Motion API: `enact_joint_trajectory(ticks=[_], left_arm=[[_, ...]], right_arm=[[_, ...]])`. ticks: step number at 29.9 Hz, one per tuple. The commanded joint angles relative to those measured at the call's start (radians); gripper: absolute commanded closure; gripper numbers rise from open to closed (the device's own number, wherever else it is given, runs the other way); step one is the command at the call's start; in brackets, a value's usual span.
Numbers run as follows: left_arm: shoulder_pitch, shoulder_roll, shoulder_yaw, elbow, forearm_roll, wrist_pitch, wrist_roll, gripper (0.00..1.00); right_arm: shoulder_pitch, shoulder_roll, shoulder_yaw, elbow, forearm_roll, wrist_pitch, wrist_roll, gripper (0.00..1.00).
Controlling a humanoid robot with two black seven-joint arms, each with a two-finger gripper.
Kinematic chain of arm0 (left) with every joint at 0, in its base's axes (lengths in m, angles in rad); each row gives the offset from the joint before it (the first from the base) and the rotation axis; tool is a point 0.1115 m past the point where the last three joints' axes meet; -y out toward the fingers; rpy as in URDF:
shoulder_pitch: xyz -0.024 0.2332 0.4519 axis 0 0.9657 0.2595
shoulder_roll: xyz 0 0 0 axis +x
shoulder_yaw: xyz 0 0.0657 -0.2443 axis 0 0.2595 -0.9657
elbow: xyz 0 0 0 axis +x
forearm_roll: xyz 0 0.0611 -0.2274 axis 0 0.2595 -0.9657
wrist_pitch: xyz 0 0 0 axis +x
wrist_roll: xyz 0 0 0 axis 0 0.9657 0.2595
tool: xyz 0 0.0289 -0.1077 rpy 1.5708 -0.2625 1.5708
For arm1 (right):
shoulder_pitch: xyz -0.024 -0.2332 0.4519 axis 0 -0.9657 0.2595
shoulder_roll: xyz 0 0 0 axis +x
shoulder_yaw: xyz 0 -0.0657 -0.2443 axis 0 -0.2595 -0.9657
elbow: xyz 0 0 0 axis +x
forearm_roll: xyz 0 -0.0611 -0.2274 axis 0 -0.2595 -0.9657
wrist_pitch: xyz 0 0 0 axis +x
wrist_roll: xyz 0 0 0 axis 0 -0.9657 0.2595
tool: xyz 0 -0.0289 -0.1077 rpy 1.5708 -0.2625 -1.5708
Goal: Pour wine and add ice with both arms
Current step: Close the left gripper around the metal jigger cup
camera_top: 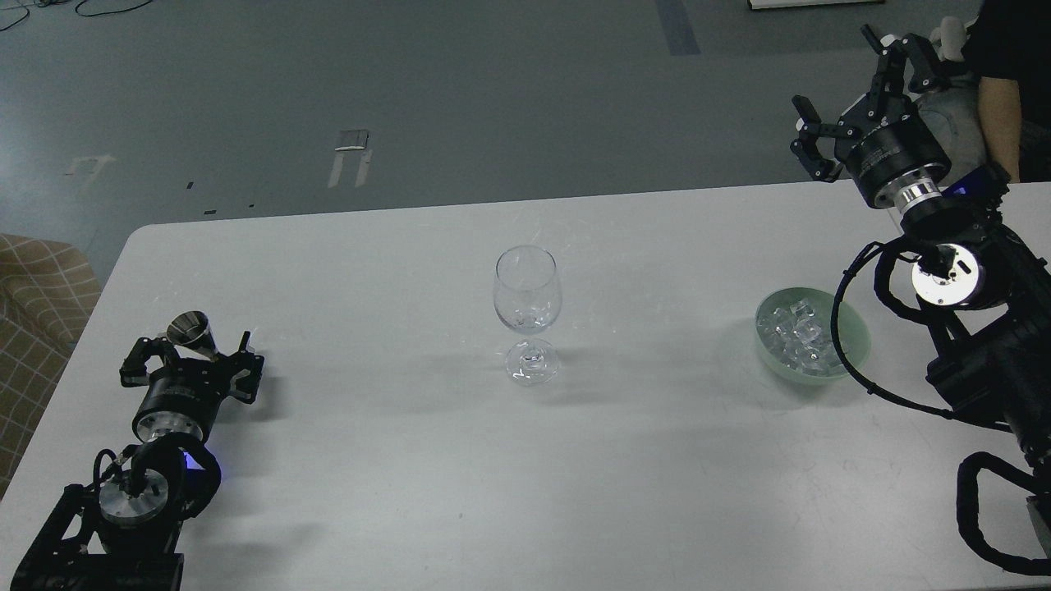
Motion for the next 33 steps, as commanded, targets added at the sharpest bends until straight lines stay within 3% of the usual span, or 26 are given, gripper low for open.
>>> enact_joint_trajectory(ticks=[1, 12, 33], left_arm=[[0.001, -0.001, 0.006, -0.004, -0.002, -0.007, 0.013, 0.27], [0.003, -0.001, 0.009, -0.005, -0.002, -0.032, 0.027, 0.36], [0.003, -0.005, 0.009, 0.012, -0.011, -0.057, 0.022, 0.43]], right_arm=[[0.0, 0.0, 0.0, 0.002, 0.001, 0.0, 0.0, 0.0], [-0.005, -0.002, 0.001, 0.002, 0.001, 0.0, 0.0, 0.0], [-0.005, -0.002, 0.001, 0.002, 0.001, -0.001, 0.0, 0.0]])
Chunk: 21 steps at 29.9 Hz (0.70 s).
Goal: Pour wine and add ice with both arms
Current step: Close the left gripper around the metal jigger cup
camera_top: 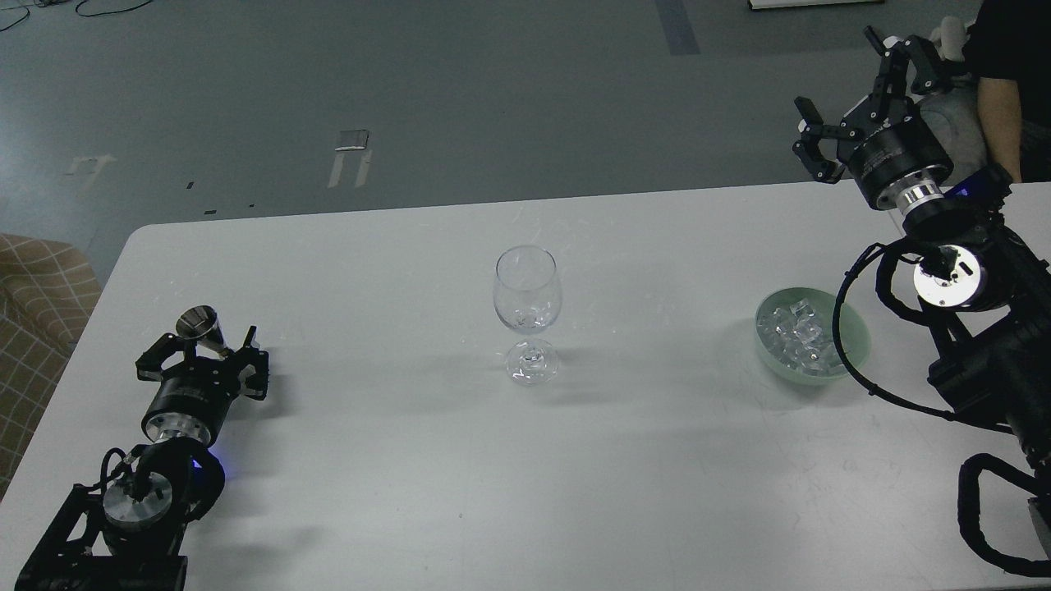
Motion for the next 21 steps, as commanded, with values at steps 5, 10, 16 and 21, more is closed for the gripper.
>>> enact_joint_trajectory(ticks=[5, 10, 16, 21], left_arm=[[-0.007, 0.001, -0.002, 0.018, -0.002, -0.026, -0.006, 0.47], [-0.007, 0.003, -0.002, 0.018, -0.001, -0.03, -0.01, 0.54], [-0.007, 0.003, -0.002, 0.018, 0.002, -0.029, -0.012, 0.6], [-0.007, 0.001, 0.0, 0.018, 0.002, -0.029, -0.01, 0.61]], right_arm=[[0.0, 0.001, -0.002, 0.0, 0.0, 0.0, 0.0, 0.0], [0.0, 0.001, -0.002, 0.0, 0.0, 0.0, 0.0, 0.0], [0.0, 0.001, 0.0, 0.0, 0.0, 0.0, 0.0, 0.0], [0.0, 0.001, 0.0, 0.0, 0.0, 0.0, 0.0, 0.0]])
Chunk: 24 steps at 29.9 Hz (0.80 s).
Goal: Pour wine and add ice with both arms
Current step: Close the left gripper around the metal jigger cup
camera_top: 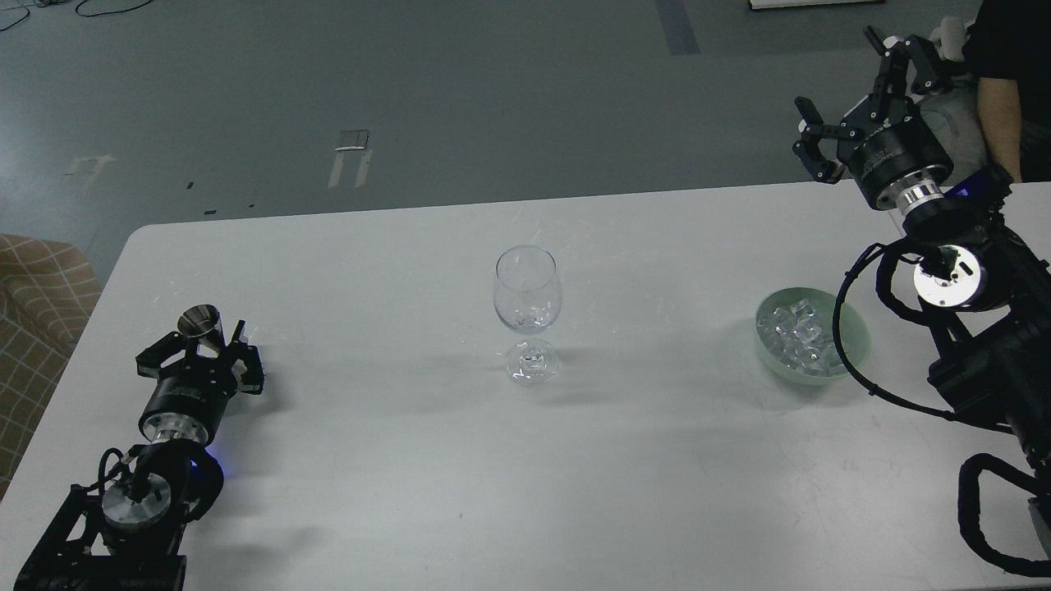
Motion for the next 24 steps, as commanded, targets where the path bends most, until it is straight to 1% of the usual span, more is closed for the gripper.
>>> enact_joint_trajectory(ticks=[1, 4, 6, 7, 11, 13, 14, 16, 24], left_arm=[[0.0, -0.001, 0.001, 0.0, 0.0, 0.001, 0.001, 0.61], [0.0, -0.005, 0.001, 0.001, 0.0, -0.001, 0.002, 0.61], [0.002, -0.006, 0.002, 0.001, 0.0, 0.001, 0.002, 0.55], [0.002, -0.008, 0.002, 0.001, 0.0, 0.001, 0.004, 0.54], [0.003, -0.008, 0.002, 0.001, 0.0, -0.001, 0.001, 0.54], [0.003, -0.008, 0.001, 0.001, 0.0, -0.002, 0.001, 0.59], [0.003, -0.008, 0.001, 0.001, 0.0, -0.002, 0.001, 0.59], [0.003, -0.006, 0.001, 0.001, -0.002, -0.002, 0.007, 0.65], [0.003, -0.008, 0.001, 0.001, -0.003, -0.004, 0.004, 0.67]], right_arm=[[0.0, 0.0, 0.0, 0.0, 0.0, 0.0, 0.0, 0.0], [0.0, 0.0, 0.0, 0.0, 0.0, 0.0, 0.0, 0.0], [0.0, 0.0, -0.001, 0.0, 0.0, 0.0, 0.0, 0.0], [0.0, 0.0, -0.001, 0.0, 0.0, 0.0, 0.0, 0.0], [-0.002, 0.0, -0.001, 0.0, 0.0, 0.0, 0.0, 0.0], [0.0, 0.0, 0.0, 0.0, 0.0, 0.0, 0.0, 0.0], [0.0, 0.0, 0.0, 0.0, 0.0, 0.0, 0.0, 0.0], [0.0, 0.0, -0.001, 0.0, 0.0, -0.002, 0.0, 0.0], [0.0, 0.0, 0.0, 0.0, 0.0, -0.002, 0.0, 0.0]])
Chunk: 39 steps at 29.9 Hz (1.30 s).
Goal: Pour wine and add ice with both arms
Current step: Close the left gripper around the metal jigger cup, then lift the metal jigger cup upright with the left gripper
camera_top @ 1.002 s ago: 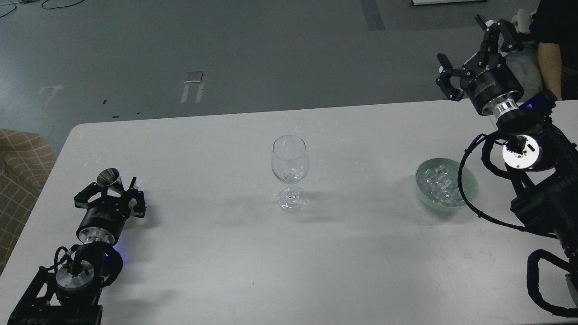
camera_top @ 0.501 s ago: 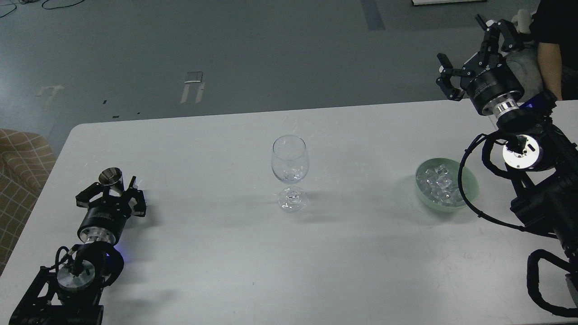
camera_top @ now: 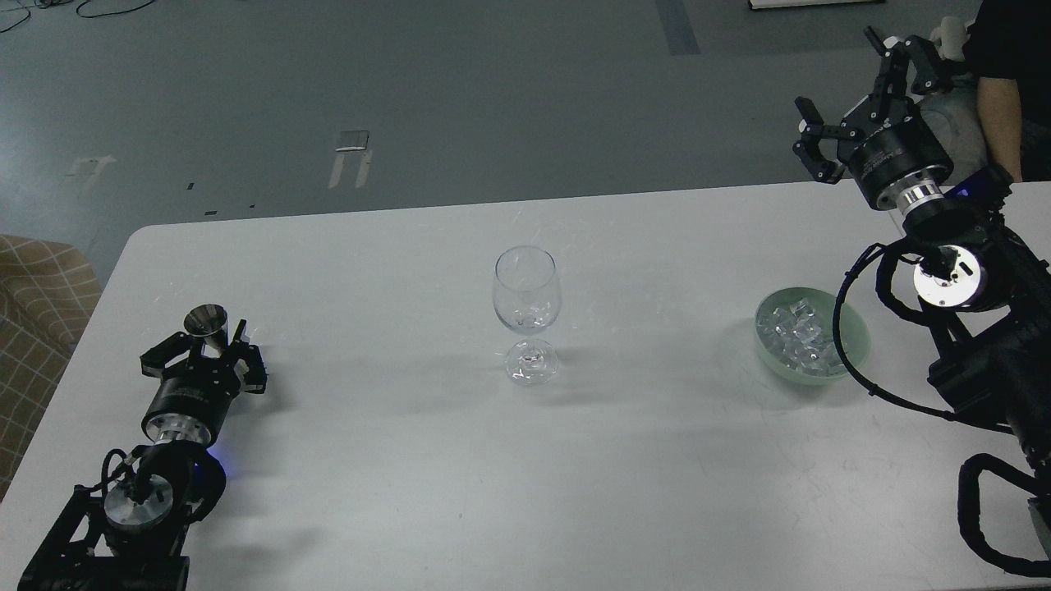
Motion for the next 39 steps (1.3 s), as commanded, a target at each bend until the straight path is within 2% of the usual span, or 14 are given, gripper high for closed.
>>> enact_joint_trajectory(ticks=[1, 8, 24, 28, 33, 39], left_arm=[[0.0, -0.001, 0.0, 0.0, -0.001, -0.003, 0.0, 0.69], [-0.001, 0.001, 0.0, 0.0, -0.005, -0.026, 0.008, 0.78], [-0.003, -0.001, -0.006, 0.0, -0.011, -0.042, 0.008, 0.83], [-0.008, 0.001, -0.011, 0.0, -0.013, -0.042, 0.006, 0.87], [-0.023, 0.001, -0.014, -0.002, -0.013, -0.042, 0.003, 1.0], [-0.035, 0.001, -0.012, -0.002, -0.013, -0.04, -0.004, 1.0]], right_arm=[[0.0, 0.0, 0.0, 0.0, 0.0, -0.002, -0.001, 0.0], [-0.001, 0.0, -0.002, 0.0, 0.0, -0.011, 0.0, 0.0], [0.0, 0.0, -0.002, 0.0, 0.0, -0.011, -0.001, 0.0], [0.0, 0.0, 0.0, 0.0, 0.0, -0.011, -0.001, 0.0], [0.0, -0.002, 0.0, 0.0, 0.0, -0.011, -0.001, 0.0], [0.0, -0.002, 0.0, 0.0, 0.0, -0.011, -0.001, 0.0]])
